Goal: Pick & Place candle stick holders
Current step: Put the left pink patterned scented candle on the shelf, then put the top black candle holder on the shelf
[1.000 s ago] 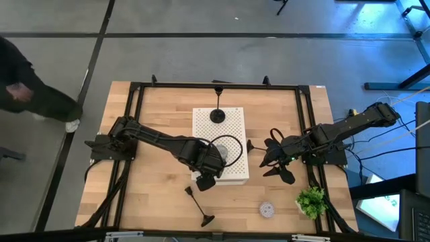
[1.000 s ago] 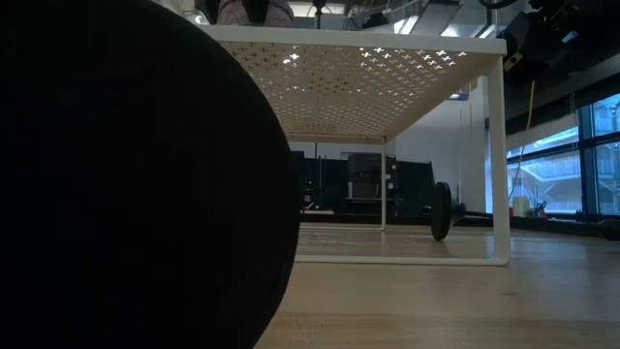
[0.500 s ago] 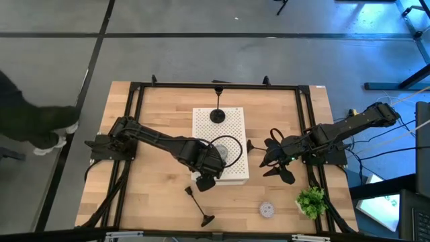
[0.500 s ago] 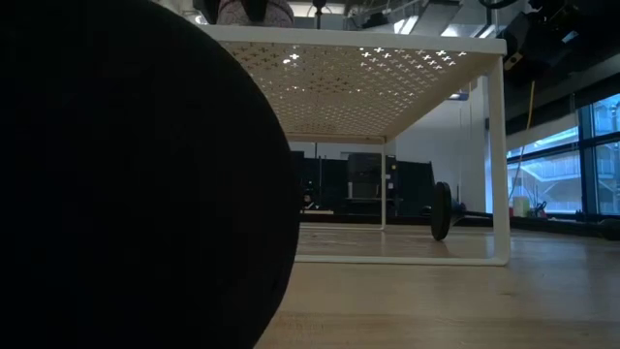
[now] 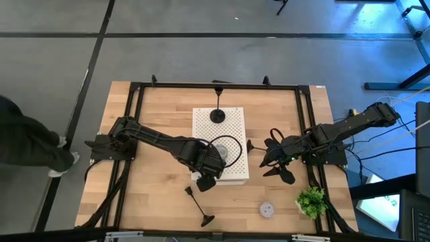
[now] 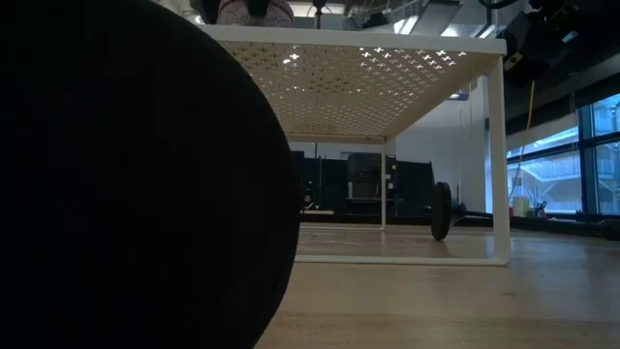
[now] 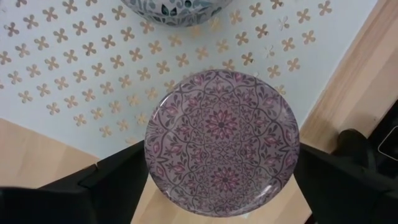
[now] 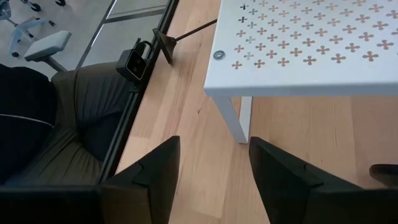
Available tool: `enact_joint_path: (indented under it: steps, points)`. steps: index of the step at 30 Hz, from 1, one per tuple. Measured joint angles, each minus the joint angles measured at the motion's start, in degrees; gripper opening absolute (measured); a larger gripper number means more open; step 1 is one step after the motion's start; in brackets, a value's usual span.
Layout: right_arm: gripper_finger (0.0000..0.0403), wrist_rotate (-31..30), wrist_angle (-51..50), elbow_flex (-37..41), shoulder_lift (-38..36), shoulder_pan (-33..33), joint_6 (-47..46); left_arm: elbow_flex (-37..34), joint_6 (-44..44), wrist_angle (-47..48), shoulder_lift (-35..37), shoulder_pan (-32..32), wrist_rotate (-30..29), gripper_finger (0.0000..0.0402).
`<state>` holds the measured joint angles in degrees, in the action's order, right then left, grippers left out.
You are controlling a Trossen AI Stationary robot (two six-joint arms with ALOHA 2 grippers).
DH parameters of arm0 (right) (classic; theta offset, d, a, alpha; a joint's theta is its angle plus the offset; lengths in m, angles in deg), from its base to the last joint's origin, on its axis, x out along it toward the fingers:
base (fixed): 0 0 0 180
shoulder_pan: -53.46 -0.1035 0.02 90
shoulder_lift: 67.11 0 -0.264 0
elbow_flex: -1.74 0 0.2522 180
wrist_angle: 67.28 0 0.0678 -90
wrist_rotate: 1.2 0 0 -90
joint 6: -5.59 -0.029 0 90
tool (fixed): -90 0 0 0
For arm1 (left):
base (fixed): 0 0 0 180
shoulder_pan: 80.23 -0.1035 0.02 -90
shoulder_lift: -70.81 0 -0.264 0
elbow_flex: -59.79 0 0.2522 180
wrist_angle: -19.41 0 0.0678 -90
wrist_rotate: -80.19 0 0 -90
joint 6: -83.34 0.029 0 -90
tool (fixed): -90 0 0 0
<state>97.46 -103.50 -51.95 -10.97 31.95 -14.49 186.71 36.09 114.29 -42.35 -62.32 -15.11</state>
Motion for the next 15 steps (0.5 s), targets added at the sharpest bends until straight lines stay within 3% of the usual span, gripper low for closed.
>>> enact_joint_path:
  steps: [15]
  points:
    - [0.0195, 0.0, 0.0, 0.0, 0.0, 0.0, 0.0, 8.9, -2.0, 9.0, 0.0, 1.5, -2.1, 0.0399]
